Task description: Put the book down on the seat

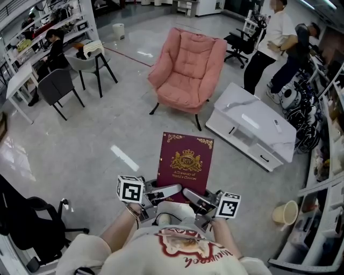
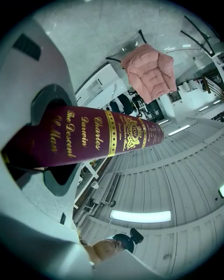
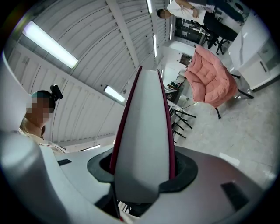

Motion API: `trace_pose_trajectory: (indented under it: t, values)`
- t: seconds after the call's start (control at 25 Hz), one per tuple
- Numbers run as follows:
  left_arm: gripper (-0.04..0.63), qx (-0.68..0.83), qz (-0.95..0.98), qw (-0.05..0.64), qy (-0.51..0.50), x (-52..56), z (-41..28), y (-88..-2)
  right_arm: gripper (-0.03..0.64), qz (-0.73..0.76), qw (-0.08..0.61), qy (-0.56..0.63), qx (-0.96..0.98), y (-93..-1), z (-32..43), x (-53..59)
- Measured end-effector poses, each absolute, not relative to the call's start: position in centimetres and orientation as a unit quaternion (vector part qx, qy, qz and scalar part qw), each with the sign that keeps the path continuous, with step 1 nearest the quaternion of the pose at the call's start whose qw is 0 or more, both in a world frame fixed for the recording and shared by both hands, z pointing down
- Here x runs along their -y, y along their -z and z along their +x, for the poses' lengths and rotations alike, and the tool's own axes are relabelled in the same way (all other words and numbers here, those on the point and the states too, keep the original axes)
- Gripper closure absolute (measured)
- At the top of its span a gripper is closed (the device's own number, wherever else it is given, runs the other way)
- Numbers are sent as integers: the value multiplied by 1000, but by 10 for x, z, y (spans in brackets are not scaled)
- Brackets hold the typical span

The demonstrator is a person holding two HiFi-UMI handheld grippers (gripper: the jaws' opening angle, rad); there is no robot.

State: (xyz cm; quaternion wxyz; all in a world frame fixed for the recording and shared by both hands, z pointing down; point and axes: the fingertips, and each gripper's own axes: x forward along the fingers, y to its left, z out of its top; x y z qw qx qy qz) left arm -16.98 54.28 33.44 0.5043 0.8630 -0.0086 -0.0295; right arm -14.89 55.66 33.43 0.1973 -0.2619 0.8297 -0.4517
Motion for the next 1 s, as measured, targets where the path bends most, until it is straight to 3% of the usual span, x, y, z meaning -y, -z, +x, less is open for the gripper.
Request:
trace_pose_trajectory:
  t: [0.52,1.0]
  values:
    - [350,-8,856,517,20,-493,-160,-349,397,-277,207,462,-817,-349,-141,-508]
    - [350,11,859,511,38,-347,-102,-354,399,-258,193,461,-827,-353,-81,-360]
